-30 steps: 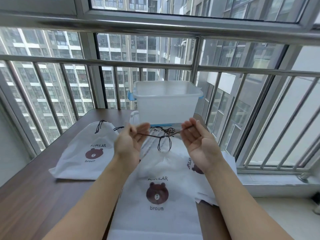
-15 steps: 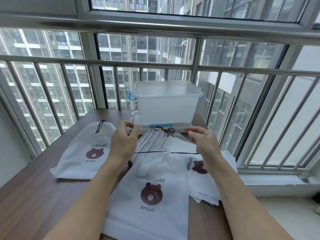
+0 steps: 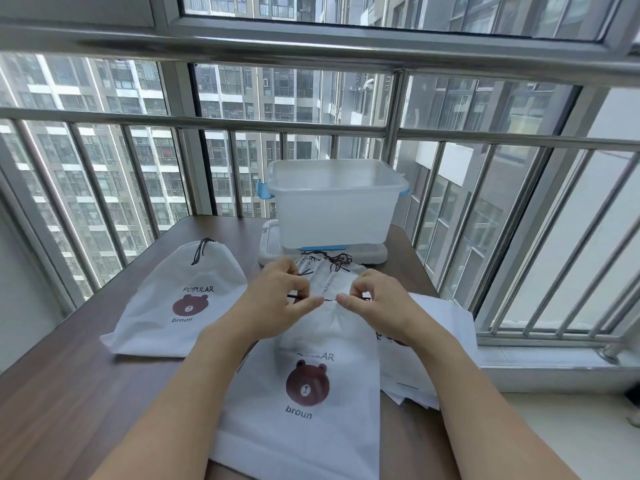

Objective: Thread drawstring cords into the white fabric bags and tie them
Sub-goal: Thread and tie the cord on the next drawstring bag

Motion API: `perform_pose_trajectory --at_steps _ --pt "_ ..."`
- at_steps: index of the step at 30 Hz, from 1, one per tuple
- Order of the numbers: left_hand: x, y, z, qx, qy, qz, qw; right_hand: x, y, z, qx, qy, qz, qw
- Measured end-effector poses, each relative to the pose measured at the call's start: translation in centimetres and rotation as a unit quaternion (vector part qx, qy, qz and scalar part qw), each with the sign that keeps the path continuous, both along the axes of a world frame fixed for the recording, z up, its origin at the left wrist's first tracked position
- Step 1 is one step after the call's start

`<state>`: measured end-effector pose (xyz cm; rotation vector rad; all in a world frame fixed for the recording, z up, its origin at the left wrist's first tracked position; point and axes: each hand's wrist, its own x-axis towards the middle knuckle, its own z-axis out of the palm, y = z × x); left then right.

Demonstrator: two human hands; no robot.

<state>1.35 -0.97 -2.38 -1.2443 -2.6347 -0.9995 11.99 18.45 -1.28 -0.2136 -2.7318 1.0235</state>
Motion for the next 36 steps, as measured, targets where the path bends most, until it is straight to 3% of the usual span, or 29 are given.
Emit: perform_pose_trajectory --at_steps 6,11,16,22,30,36 --pt "1.3 0.8 1.0 0.097 -0.015 -0.018 0.995 -0.6 0.5 -0.4 -0.04 0.068 -0.003 0.997" --pt "2.4 0.7 1.8 0.167 -0.173 -0.156 0.958 -0.5 0.4 -0.4 -0.028 0.11 -0.015 0.993" --pt "2.7 1.7 1.4 0.221 -0.185 -0.126 0.949 -0.4 -0.6 -0.2 -0.085 0.113 0.006 0.99" --pt "2.4 2.1 1.1 0.273 -0.256 -0.087 0.923 -0.4 -0.7 0.1 -0.13 0.103 -0.016 0.986" --pt "2.8 2.6 0.9 0.236 -0.267 -0.079 0.931 0.4 -1.0 0.8 -0.212 0.141 0.057 0.965" --pt "2.9 2.6 0.8 0.195 -0.24 -0.099 0.946 0.0 -1.0 0.4 -0.175 0.181 0.052 0.966"
